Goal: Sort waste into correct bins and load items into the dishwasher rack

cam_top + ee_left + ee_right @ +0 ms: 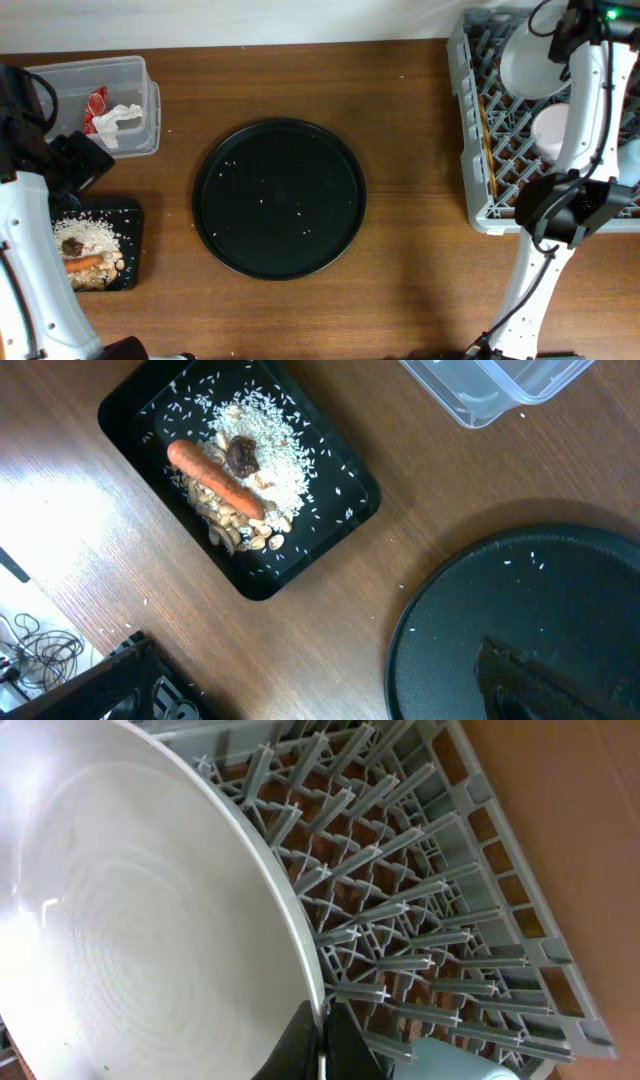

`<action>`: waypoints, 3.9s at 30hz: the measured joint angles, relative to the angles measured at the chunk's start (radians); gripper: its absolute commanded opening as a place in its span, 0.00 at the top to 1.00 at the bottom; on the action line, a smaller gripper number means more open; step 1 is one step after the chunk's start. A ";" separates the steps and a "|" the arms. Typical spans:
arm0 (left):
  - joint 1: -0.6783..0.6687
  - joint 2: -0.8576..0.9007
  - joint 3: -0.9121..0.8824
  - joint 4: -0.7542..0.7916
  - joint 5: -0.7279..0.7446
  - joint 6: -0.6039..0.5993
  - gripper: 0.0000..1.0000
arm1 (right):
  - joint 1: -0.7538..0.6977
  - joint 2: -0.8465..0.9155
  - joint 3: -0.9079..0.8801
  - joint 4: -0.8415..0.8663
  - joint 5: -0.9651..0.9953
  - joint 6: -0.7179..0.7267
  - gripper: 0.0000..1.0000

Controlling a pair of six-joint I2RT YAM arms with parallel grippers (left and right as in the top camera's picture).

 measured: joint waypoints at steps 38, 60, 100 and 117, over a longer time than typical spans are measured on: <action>0.000 0.000 0.000 0.000 0.000 0.000 0.01 | 0.136 -0.145 -0.067 -0.043 0.046 0.126 0.02; 0.000 0.000 0.000 0.001 -0.001 0.000 0.01 | 0.254 -0.989 -0.431 -0.469 -0.517 0.318 0.02; 0.000 0.000 0.000 0.001 -0.002 0.000 0.01 | 0.293 -1.375 -1.162 -0.060 -0.524 0.304 0.02; 0.001 0.000 -0.001 0.000 -0.007 0.000 0.01 | 0.294 -2.259 -2.480 0.980 -0.706 0.306 0.02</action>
